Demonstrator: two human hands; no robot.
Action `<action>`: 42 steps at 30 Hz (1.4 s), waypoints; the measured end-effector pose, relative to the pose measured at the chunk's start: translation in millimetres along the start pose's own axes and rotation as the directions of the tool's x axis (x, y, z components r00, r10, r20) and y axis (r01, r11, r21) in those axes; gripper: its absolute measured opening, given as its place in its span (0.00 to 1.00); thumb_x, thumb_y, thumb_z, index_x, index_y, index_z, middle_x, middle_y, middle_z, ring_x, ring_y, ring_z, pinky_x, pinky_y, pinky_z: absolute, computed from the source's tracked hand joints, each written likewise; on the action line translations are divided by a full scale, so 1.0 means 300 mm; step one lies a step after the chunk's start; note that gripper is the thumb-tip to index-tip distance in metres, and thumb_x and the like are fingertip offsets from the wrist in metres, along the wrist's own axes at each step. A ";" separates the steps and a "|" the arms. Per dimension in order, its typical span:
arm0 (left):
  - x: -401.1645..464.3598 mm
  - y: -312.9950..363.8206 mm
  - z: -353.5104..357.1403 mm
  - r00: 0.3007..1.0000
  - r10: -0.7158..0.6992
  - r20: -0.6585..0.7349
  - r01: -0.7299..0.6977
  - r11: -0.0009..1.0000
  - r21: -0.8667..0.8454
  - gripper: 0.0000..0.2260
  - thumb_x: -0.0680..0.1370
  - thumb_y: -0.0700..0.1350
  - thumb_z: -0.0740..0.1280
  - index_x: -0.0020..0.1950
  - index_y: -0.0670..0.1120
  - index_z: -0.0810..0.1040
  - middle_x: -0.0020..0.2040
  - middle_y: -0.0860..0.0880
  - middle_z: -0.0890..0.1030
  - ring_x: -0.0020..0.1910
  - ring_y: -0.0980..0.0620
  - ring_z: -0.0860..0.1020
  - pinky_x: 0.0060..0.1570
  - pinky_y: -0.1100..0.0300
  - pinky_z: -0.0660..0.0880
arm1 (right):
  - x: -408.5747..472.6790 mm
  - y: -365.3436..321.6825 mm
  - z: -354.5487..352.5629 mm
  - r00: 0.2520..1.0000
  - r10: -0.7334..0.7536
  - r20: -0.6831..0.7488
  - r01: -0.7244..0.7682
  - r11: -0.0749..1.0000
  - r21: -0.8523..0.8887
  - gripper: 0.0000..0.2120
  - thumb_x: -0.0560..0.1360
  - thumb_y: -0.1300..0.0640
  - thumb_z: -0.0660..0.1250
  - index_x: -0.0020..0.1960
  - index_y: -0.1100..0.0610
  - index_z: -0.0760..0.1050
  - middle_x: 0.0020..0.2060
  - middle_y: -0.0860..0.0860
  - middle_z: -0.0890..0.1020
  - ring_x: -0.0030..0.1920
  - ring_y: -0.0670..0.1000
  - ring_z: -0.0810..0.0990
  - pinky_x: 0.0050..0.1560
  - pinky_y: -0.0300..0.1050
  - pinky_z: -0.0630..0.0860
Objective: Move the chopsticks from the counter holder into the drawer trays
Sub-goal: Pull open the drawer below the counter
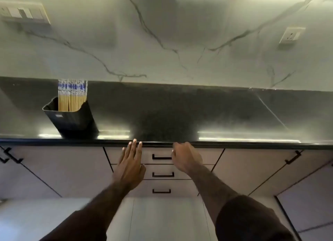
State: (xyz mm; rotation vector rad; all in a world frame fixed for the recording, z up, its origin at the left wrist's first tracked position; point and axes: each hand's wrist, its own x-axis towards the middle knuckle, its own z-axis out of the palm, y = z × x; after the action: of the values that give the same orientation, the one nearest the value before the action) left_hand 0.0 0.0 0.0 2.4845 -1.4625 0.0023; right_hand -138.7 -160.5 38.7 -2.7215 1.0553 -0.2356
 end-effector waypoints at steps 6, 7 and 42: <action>-0.065 -0.026 0.223 0.985 -0.076 0.158 0.082 0.996 -0.031 0.37 0.79 0.49 0.60 0.74 0.47 0.33 0.78 0.43 0.38 0.75 0.46 0.36 0.74 0.50 0.38 | 0.052 0.047 0.233 0.979 0.092 0.181 -0.093 0.996 -0.006 0.11 0.79 0.54 0.60 0.57 0.57 0.75 0.48 0.55 0.79 0.44 0.51 0.76 0.48 0.45 0.78; -0.057 -0.041 0.256 0.983 -0.085 0.164 0.093 0.995 -0.038 0.38 0.79 0.49 0.60 0.74 0.47 0.33 0.78 0.43 0.38 0.75 0.46 0.36 0.73 0.50 0.37 | 0.070 0.056 0.277 0.977 0.082 0.196 -0.082 0.997 -0.010 0.11 0.79 0.54 0.60 0.59 0.57 0.74 0.51 0.56 0.79 0.46 0.51 0.77 0.51 0.47 0.79; -0.303 -0.159 0.449 1.000 0.029 0.009 -0.027 0.991 -0.128 0.33 0.80 0.59 0.46 0.78 0.41 0.44 0.79 0.39 0.48 0.78 0.42 0.47 0.76 0.49 0.44 | -0.270 0.042 0.670 0.968 0.216 0.129 -0.227 0.971 0.079 0.11 0.81 0.51 0.61 0.55 0.55 0.79 0.49 0.52 0.83 0.49 0.52 0.80 0.42 0.41 0.70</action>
State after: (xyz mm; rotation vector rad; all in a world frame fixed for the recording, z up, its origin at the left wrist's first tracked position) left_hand -21.2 70.4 -152.6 2.3658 -1.4541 -0.0971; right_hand -160.9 -86.5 -164.2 -2.4747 1.2677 -0.0818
